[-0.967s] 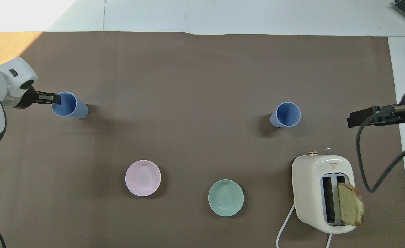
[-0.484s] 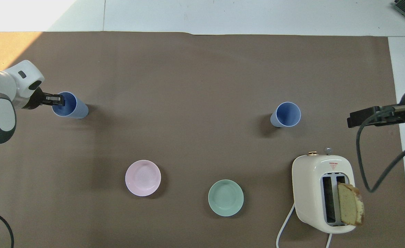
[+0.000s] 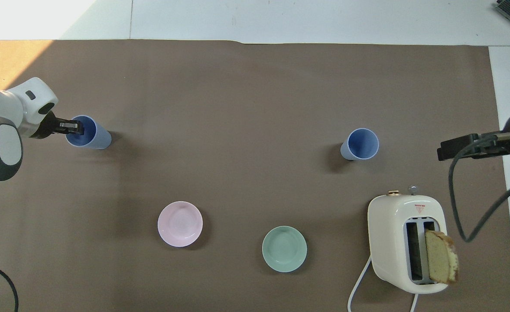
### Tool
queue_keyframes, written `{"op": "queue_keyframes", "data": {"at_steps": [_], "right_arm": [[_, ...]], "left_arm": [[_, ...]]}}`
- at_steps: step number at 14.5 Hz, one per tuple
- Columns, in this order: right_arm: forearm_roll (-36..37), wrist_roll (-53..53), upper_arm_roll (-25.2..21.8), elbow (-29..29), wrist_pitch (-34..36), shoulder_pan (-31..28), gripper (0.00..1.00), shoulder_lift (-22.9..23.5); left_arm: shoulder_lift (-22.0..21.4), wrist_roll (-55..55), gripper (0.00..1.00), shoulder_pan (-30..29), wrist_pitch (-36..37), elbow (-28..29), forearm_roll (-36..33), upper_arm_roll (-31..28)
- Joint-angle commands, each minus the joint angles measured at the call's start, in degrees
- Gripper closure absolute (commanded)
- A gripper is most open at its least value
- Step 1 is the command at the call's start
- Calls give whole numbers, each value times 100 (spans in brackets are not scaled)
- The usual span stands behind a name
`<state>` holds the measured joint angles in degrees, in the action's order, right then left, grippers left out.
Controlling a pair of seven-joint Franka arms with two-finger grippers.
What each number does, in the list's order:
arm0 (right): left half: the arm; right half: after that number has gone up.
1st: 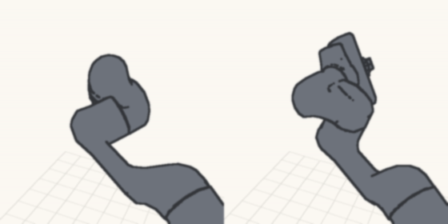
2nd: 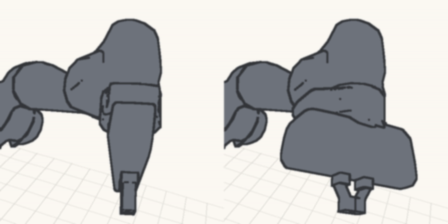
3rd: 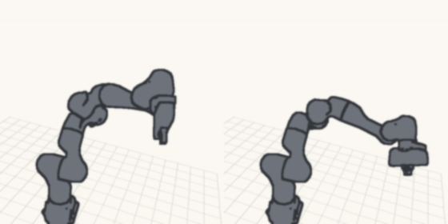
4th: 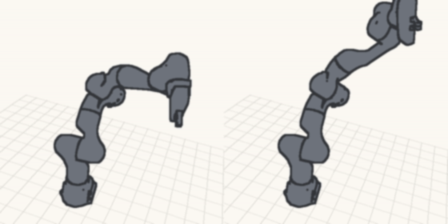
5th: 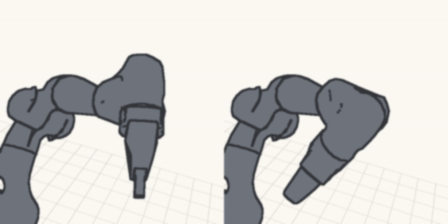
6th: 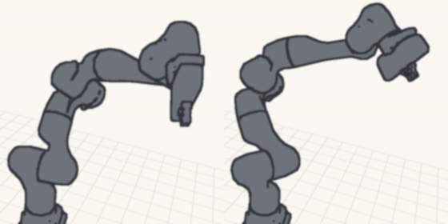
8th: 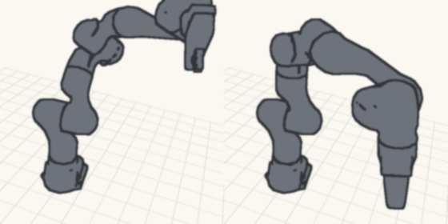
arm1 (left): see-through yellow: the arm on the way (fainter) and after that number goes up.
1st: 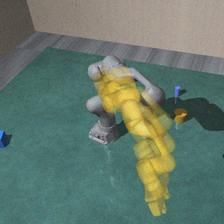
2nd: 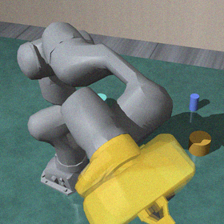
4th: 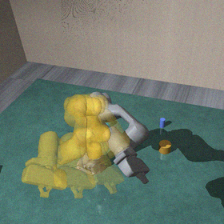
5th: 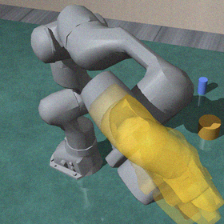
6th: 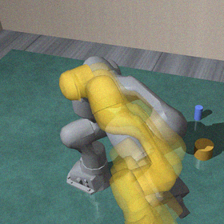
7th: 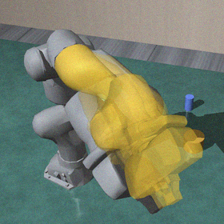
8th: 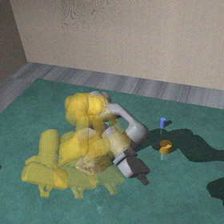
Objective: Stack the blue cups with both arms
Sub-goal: 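Carry the blue cup with the left gripper to the table center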
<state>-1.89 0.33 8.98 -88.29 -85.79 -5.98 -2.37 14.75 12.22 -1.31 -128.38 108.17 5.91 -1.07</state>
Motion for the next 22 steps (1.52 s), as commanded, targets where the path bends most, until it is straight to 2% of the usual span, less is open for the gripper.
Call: {"op": "queue_keyframes", "data": {"at_steps": [1,2,4,8,10,16,22], "right_arm": [[-127,-85,16,-162,-114,-87,0,-132],[-127,-85,16,-162,-114,-87,0,-132],[-127,-85,16,-162,-114,-87,0,-132],[-127,-85,16,-162,-114,-87,0,-132],[-127,-85,16,-162,-114,-87,0,-132],[-127,-85,16,-162,-114,-87,0,-132],[-127,-85,-2,-162,-114,-105,0,-124]], "left_arm": [[-69,140,92,-88,-38,90,103,45],[-60,149,100,-71,-38,55,94,45],[-113,132,100,-27,-12,-42,59,45],[-420,53,100,78,506,-262,42,133],[-465,-261,100,455,507,-262,42,133],[-395,-2668,100,1922,323,-165,42,151],[-158,-4024,100,3206,-407,133,42,151]]}}
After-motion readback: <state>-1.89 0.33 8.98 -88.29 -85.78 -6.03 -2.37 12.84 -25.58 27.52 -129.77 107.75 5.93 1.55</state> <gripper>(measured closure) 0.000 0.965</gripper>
